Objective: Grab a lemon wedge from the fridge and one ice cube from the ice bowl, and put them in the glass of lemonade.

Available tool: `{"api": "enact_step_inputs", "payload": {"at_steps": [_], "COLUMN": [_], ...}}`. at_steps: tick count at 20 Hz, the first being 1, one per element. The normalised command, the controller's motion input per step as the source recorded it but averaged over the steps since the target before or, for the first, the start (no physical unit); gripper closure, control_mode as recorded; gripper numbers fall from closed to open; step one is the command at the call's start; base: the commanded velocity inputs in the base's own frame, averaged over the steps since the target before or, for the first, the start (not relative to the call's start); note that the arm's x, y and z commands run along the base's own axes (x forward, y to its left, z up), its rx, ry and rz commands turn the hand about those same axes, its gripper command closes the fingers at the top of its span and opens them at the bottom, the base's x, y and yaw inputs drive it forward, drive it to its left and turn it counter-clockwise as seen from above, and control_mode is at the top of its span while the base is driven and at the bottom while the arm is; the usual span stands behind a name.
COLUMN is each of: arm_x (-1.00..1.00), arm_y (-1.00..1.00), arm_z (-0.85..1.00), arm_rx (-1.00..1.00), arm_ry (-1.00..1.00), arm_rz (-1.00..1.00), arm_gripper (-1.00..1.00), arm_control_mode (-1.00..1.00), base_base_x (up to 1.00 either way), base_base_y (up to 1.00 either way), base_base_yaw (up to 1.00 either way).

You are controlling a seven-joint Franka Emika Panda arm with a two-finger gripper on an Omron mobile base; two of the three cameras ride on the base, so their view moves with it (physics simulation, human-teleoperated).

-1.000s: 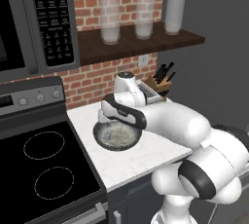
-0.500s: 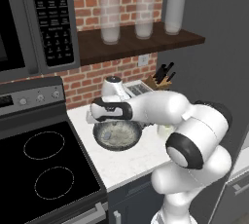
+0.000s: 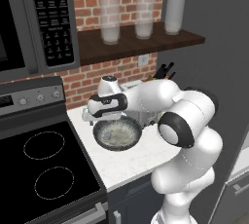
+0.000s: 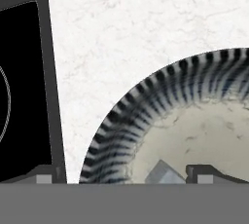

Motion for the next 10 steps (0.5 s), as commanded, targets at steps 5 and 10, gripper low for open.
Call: {"api": "enact_step_inputs", "payload": {"at_steps": [5,10], "arm_x": [-0.04,-0.08], "arm_y": [-0.05,-0.35], "arm_z": [-0.11,0.00], "arm_rx": [0.00,-0.02], "arm_ry": [0.00,0.13], "arm_rz": [-0.04,-0.04], "arm_gripper": [-1.00,-1.00], "arm_control_mode": [-1.00,-1.00], "base_base_x": [0.00,0.00], "base_base_y": [0.00,0.00], "base_base_yaw": [0.00,0.00]}}
